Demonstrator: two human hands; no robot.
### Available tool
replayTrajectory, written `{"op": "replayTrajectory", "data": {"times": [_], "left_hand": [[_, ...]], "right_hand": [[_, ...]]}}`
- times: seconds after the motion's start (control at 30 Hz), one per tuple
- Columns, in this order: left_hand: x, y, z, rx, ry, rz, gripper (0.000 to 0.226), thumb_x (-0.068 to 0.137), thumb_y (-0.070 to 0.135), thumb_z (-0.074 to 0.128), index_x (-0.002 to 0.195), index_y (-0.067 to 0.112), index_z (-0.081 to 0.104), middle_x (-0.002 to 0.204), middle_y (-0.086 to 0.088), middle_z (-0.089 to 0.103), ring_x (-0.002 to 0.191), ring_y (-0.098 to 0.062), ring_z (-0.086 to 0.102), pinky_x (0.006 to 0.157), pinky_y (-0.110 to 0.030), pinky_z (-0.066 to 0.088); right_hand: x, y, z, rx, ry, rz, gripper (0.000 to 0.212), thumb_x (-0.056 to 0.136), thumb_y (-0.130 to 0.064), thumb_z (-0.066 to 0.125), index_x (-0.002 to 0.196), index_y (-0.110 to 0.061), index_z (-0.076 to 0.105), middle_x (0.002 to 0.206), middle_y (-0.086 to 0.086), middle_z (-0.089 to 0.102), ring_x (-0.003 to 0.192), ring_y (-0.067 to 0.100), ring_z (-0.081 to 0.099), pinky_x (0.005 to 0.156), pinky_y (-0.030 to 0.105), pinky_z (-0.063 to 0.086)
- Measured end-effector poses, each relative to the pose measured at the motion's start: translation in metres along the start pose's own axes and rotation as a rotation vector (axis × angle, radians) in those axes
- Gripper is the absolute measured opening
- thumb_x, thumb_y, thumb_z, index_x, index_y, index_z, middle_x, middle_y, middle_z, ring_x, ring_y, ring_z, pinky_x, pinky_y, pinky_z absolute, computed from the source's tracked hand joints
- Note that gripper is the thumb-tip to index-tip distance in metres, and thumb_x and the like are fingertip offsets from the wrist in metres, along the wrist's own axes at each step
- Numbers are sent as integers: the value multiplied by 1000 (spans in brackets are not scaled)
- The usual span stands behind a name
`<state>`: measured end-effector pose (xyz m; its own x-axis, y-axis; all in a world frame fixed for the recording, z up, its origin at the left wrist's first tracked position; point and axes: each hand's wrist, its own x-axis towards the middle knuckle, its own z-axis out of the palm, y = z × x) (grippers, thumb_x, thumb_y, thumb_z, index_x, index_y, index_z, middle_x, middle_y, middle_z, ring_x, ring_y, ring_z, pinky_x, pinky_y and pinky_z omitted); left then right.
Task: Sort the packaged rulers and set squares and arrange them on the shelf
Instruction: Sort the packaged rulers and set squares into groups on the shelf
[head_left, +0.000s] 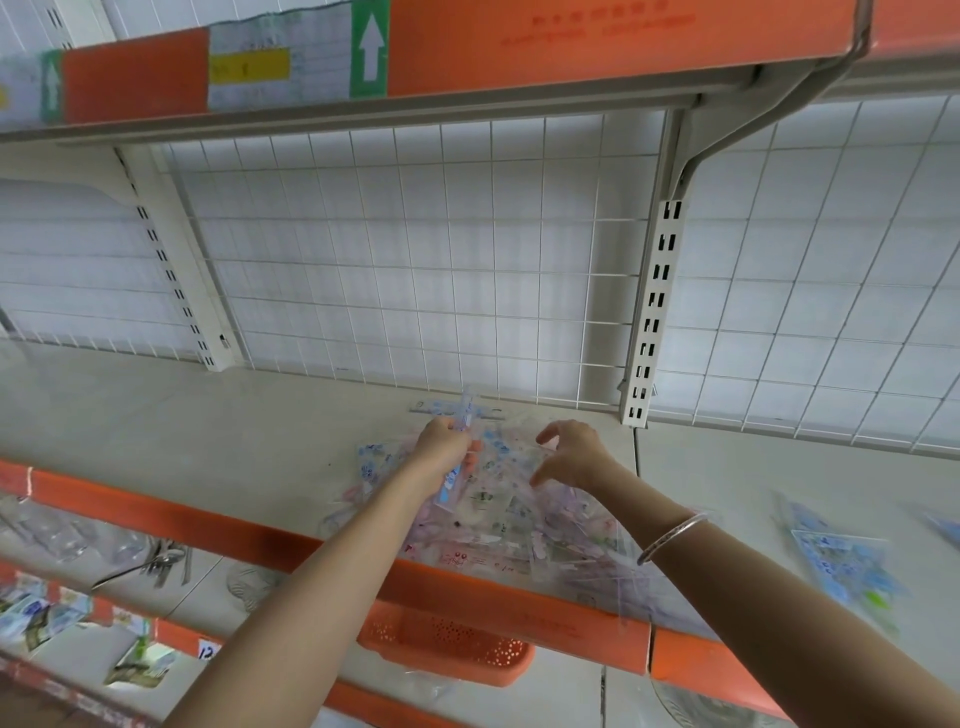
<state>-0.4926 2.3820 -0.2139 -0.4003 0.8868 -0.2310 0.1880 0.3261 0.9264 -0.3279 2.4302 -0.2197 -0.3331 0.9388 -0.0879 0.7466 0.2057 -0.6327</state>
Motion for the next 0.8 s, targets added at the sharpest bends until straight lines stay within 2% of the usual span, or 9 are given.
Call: {"op": "replayTrajectory", "data": {"times": [0.13,0.27,0.33,0.5,0.6,0.63,0.7,0.73,0.8], "left_hand": [[-4,1,5,-3,-18,15,30,93,-6,38,120,2,47,84,-10,60,57,-16,50,50,-25,44],[-6,-1,8,-19,-31,13,31,93,-6,38,123,1,45,87,-12,61,56,-18,48,51,-28,42],[-8,-2,10,-16,-36,17,34,93,-7,38,126,1,44,87,-12,61,58,-18,48,53,-28,43],[-11,-5,13,4,-27,41,41,94,-7,39,133,4,41,89,-10,63,62,-17,50,55,-26,44],[-14,-5,15,34,-20,56,43,94,-7,39,135,4,42,95,-13,64,62,-15,51,52,-22,44],[-15,-6,15,41,-18,59,44,94,-8,39,135,4,42,97,-13,63,63,-15,51,51,-22,44],[-16,-6,15,44,-15,62,46,94,-9,39,137,4,40,97,-13,62,64,-14,51,51,-21,44],[-17,-5,15,44,-14,64,47,94,-10,38,138,4,39,96,-13,62,65,-13,51,52,-21,44],[-19,-5,15,44,-9,70,48,94,-10,38,139,4,37,92,-11,63,65,-13,52,54,-21,45]], "right_hand": [[-4,5,-4,135,16,43,64,62,-12,87,117,-14,56,111,11,55,99,24,52,80,29,46],[-7,12,-12,236,-1,80,50,66,-5,82,107,-14,56,107,14,59,100,28,57,82,34,51],[-10,16,-17,279,14,103,43,69,2,77,105,-11,57,103,17,62,90,28,60,71,30,51],[-18,20,-34,348,-7,161,40,71,10,71,103,-5,54,70,13,61,63,22,59,55,27,45],[-24,20,-44,385,-4,180,37,71,14,70,99,-3,53,72,15,61,56,23,61,55,31,53],[-28,19,-48,403,-16,186,36,72,14,68,100,-2,52,75,16,60,53,22,61,50,27,52],[-36,16,-54,457,-53,196,35,75,16,65,102,-1,51,82,19,58,45,19,60,34,17,40],[-40,15,-56,484,-76,190,36,76,17,64,104,-1,50,84,21,58,44,18,60,32,14,37],[-44,13,-55,532,-140,159,39,76,17,64,107,-1,49,82,22,61,48,18,63,38,18,44]]}}
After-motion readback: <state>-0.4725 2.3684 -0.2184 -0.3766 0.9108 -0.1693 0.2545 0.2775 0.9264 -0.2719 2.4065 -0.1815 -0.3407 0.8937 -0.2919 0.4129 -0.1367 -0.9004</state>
